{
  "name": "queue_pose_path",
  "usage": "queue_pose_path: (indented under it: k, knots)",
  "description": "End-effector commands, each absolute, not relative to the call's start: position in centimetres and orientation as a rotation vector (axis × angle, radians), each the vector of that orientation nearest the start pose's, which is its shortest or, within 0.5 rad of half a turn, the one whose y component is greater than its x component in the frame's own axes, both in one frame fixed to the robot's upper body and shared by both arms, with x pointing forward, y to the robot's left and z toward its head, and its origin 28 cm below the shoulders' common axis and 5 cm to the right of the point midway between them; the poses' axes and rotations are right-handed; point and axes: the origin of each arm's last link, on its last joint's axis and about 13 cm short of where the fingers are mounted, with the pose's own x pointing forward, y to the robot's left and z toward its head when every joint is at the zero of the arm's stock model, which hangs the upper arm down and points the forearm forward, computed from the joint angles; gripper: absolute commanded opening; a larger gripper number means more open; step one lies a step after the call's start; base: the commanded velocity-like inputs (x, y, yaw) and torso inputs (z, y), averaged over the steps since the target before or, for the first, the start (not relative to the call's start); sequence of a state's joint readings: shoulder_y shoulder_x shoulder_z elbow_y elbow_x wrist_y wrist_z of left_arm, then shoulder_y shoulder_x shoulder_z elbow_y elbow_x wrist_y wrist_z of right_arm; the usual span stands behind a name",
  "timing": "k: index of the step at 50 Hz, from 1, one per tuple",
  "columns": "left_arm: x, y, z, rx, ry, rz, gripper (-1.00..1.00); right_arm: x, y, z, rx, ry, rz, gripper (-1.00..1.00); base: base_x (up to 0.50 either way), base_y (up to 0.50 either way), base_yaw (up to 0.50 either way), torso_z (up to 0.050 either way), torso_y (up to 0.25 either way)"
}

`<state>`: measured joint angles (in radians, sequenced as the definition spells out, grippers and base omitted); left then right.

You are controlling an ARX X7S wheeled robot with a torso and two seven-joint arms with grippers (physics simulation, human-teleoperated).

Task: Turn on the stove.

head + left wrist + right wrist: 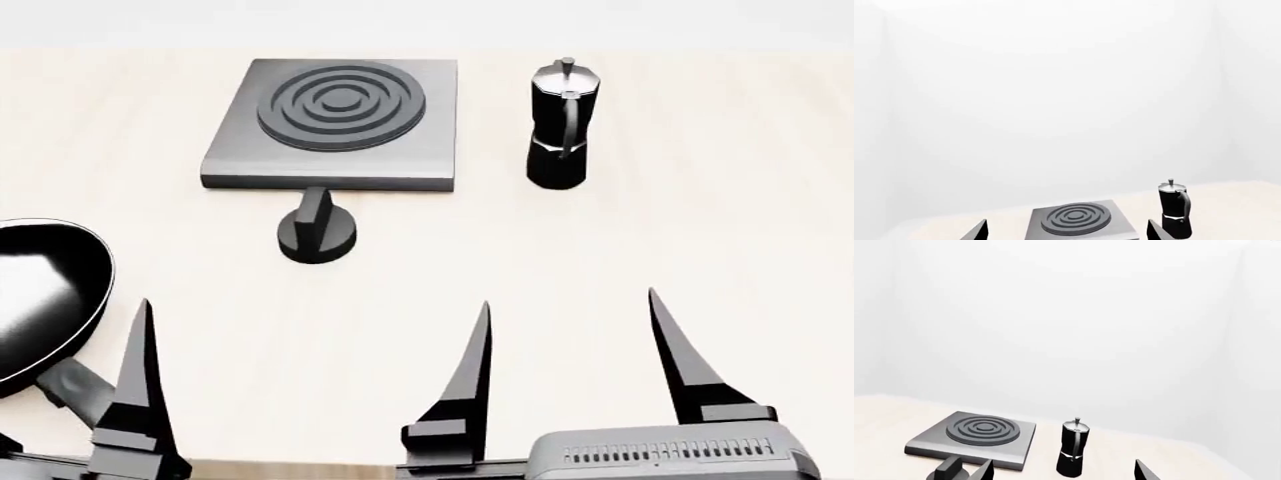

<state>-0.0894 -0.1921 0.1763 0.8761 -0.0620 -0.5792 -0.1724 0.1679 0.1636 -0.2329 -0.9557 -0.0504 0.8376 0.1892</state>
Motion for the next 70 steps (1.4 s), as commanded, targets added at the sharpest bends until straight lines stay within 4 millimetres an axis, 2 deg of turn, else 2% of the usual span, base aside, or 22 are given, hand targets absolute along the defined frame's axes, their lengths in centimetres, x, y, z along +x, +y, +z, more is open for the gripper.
queue_pose_path:
  k: [1, 29, 70]
  knots:
    - [18.18, 19.73, 16.06, 0.102, -0.368, -0.062, 1.00, 18.06, -8.35, 17.04, -0.179, -0.289, 0.001, 1.00, 0.00, 0.00, 0.00, 0.000, 0.000]
    - [18.28, 19.72, 16.02, 0.107, -0.365, -0.060, 1.00, 18.25, -8.30, 16.83, -0.192, -0.276, 0.010, 1.00, 0.00, 0.00, 0.00, 0.000, 0.000]
    - [18.19, 19.76, 16.10, 0.107, -0.367, -0.056, 1.00, 18.16, -8.27, 16.90, -0.186, -0.283, 0.014, 1.00, 0.00, 0.15, 0.00, 0.000, 0.000]
